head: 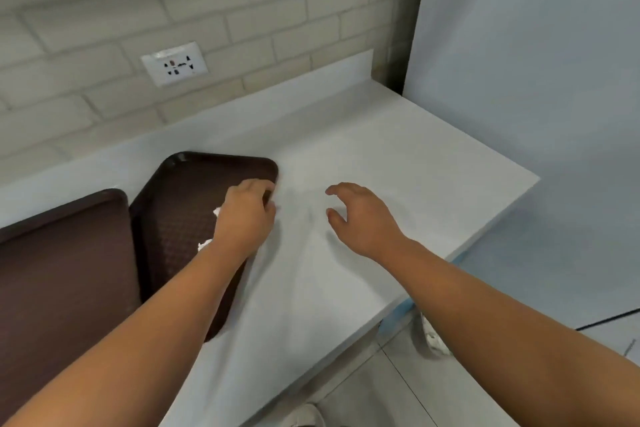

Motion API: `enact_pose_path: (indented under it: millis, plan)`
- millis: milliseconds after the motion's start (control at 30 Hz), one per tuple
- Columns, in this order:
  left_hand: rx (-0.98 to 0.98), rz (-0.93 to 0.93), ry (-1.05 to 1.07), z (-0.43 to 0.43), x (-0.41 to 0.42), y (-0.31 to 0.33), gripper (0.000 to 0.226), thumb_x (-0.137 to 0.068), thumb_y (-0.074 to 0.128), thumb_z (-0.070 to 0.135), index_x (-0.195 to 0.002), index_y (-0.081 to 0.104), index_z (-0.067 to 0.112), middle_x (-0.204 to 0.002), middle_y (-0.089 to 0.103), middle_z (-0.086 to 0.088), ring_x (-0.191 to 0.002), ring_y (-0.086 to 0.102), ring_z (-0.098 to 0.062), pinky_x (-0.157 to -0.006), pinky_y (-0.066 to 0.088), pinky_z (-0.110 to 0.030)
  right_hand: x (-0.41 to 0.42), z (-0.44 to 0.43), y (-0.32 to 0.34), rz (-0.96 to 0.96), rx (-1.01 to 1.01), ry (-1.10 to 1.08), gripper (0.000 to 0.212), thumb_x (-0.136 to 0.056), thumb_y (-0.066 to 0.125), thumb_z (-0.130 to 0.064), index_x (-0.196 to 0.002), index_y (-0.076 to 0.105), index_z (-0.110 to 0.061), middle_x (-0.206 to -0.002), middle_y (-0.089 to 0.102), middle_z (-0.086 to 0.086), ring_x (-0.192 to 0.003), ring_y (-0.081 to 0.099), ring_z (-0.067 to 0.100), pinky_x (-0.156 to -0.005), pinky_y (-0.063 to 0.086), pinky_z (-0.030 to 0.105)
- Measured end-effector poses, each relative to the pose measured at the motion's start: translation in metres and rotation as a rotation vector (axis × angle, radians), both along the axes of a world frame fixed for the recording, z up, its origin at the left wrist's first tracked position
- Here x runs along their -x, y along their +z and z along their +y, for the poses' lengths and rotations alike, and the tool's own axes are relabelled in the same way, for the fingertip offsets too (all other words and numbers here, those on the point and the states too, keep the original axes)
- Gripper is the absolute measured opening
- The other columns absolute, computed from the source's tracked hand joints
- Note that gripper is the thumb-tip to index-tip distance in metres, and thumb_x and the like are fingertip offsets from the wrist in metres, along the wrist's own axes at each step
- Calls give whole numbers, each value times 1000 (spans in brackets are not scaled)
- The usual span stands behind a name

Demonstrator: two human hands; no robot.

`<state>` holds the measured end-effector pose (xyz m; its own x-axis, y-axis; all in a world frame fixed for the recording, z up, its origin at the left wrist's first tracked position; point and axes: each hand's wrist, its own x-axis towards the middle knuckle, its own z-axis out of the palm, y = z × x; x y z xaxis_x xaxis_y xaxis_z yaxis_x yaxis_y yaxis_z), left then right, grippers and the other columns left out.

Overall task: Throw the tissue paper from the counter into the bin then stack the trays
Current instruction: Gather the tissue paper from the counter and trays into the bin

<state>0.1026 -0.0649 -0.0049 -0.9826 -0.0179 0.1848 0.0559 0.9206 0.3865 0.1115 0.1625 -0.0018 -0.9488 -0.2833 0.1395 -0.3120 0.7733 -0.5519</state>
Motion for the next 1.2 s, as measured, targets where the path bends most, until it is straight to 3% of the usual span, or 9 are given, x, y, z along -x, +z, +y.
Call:
enact_pose_path:
  millis: [200, 400, 633, 733, 833, 967, 1033, 1100, 1200]
  plan:
    - [191, -164, 121, -75, 1, -32, 44, -96, 56, 34, -139, 47, 26, -146, 42, -2, -129, 40, -27, -100, 46, -43, 3, -97, -23, -90, -79, 112, 43, -96, 51, -34, -137, 50, -22, -143, 49, -1, -127, 47, 21, -105, 42, 35]
    - [250, -308, 100, -102, -7, -57, 68, -98, 48, 46, -154, 13, 27, -156, 23, -7, -132, 41, -34, -99, 48, -43, 6, -146, -38, -112, -159, 116, 49, -96, 53, -37, -141, 44, -22, -148, 43, 0, -134, 40, 20, -109, 40, 36]
    - [198, -344, 41, -105, -5, -53, 28, -100, 50, 19, -127, 55, 13, -120, 47, -8, -91, 60, -24, -83, 53, -36, 6, -161, -49, -155, -215, 153, 54, -94, 57, -37, -143, 43, -21, -151, 39, -1, -136, 38, 20, -111, 38, 37]
    - [174, -369, 59, -103, 3, -43, 21, -92, 58, 7, -113, 63, 12, -109, 57, -7, -93, 61, -22, -86, 52, -31, 2, -159, -48, -186, -212, 166, 56, -93, 58, -38, -144, 42, -22, -153, 37, -1, -138, 37, 20, -113, 36, 36]
    - [39, -406, 88, -87, 15, -26, 31, -92, 60, 4, -122, 58, 13, -108, 60, -5, -97, 62, -20, -89, 52, -31, 1, -149, -42, -178, -179, 141, 54, -94, 58, -38, -144, 42, -25, -152, 39, -4, -137, 40, 19, -113, 36, 35]
    - [-150, -223, -55, -46, 20, -15, 34, -104, 43, 23, -135, 51, 13, -126, 59, -6, -113, 58, -22, -98, 46, -33, 1, -112, -36, -135, -127, 76, 45, -95, 55, -34, -139, 48, -23, -145, 47, -4, -129, 46, 18, -108, 41, 32]
    - [-149, -148, -118, -20, 23, -14, 37, -104, 40, 39, -114, 63, 12, -107, 66, -4, -96, 63, -19, -87, 51, -34, -2, -84, -36, -127, -105, 28, 43, -95, 54, -31, -137, 49, -21, -141, 49, -4, -127, 47, 18, -105, 42, 32]
    - [-113, -66, -168, 10, 26, -14, 44, -101, 44, 43, -71, 57, 13, -64, 57, 1, -59, 52, -14, -61, 44, -32, -7, -51, -38, -128, -85, -35, 43, -95, 54, -30, -136, 50, -20, -140, 50, -5, -127, 47, 18, -103, 43, 32]
    - [-101, 2, -227, 63, 21, -9, 49, -98, 51, 43, -58, 48, 15, -47, 43, 6, -46, 41, -15, -52, 29, -27, -18, 6, -42, -133, -60, -119, 41, -94, 53, -28, -135, 51, -20, -141, 49, -6, -128, 44, 17, -103, 41, 30]
